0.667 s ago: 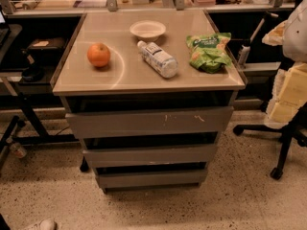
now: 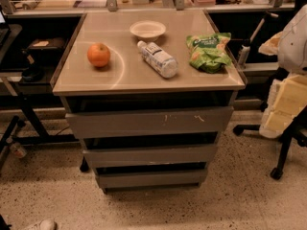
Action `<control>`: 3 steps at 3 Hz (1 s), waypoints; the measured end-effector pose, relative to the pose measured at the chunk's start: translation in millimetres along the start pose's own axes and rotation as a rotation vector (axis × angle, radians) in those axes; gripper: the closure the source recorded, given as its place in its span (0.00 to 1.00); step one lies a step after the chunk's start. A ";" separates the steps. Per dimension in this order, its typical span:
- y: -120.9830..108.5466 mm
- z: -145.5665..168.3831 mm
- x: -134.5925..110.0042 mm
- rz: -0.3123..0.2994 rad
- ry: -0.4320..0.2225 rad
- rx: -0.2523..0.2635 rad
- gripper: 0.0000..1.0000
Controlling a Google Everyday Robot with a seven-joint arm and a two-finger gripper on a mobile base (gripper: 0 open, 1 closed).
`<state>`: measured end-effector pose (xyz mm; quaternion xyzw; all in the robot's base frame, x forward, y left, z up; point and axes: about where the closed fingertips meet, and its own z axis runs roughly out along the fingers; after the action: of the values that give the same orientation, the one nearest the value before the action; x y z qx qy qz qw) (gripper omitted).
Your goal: Open middle drawer
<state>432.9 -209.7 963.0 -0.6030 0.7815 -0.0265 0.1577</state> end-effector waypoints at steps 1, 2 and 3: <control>27.2 31.2 -19.0 -0.018 -0.010 -0.011 0.00; 64.2 105.7 -45.8 -0.049 -0.033 -0.096 0.00; 101.9 184.5 -60.8 -0.076 -0.032 -0.190 0.00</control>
Offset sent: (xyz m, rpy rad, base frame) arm -0.0460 0.1291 -0.2386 0.0601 0.2557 0.1414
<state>402.6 -96.8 777.4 -0.6450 0.7544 0.0515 0.1108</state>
